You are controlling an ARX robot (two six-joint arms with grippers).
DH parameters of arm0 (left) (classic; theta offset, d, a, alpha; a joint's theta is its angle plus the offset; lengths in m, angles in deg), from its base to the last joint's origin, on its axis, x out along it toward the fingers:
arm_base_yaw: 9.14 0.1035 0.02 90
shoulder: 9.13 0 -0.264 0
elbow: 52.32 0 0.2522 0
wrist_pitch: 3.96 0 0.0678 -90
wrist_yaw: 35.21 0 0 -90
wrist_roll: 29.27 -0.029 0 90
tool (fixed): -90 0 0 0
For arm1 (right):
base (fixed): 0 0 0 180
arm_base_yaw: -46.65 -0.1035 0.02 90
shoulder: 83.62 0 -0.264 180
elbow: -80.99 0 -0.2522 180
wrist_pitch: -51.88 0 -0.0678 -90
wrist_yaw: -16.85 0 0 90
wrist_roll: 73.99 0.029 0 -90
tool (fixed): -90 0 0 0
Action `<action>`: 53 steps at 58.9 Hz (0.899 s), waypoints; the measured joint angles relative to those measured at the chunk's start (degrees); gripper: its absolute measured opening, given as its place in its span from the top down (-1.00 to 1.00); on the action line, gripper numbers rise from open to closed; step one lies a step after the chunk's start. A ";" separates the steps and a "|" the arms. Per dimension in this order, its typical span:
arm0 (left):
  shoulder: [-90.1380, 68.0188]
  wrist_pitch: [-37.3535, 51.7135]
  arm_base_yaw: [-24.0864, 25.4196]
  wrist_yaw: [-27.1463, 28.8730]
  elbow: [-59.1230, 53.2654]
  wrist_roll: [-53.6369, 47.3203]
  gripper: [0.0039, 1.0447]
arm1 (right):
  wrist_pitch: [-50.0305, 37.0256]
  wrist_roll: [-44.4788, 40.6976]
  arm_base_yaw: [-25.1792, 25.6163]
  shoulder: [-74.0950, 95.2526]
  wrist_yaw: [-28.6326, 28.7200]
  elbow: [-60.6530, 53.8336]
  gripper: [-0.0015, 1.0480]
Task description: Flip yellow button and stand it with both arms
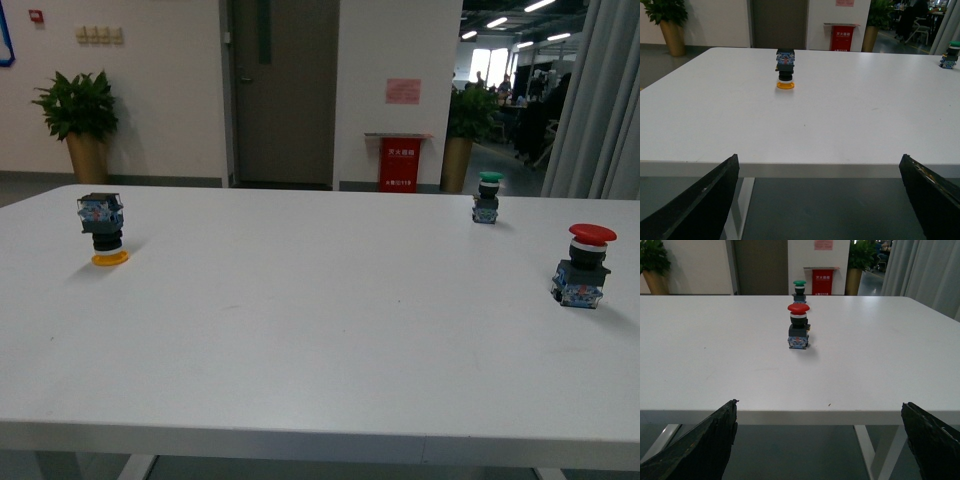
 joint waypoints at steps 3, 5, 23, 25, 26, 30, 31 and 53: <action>0.00 0.02 0.00 0.00 0.00 0.00 -0.89 | 0.00 -0.02 0.00 0.00 0.00 0.00 -0.87; 0.00 0.02 0.00 0.00 0.00 0.00 -0.89 | 0.00 0.00 0.00 0.00 0.00 0.00 -0.87; 0.00 0.00 0.00 0.00 0.00 0.00 -0.89 | 0.00 0.00 0.00 0.00 0.00 0.00 -0.87; 0.00 0.02 0.00 0.00 0.00 0.00 -0.89 | 0.00 0.00 0.00 0.00 0.00 0.00 -0.87; 0.00 0.00 0.00 0.00 0.00 0.00 -0.89 | 0.00 0.00 0.00 0.00 0.00 0.00 -0.87; 0.00 0.00 0.00 0.00 0.00 0.00 -0.89 | 0.00 0.00 0.00 0.00 0.00 0.00 -0.87; 0.00 0.02 0.00 0.00 0.00 0.00 -0.89 | 0.00 0.00 0.00 0.00 0.00 0.00 -0.87; -6.91 -13.44 2.16 -5.86 5.31 1.01 -0.89 | 0.00 0.00 0.00 0.00 0.00 0.00 -0.87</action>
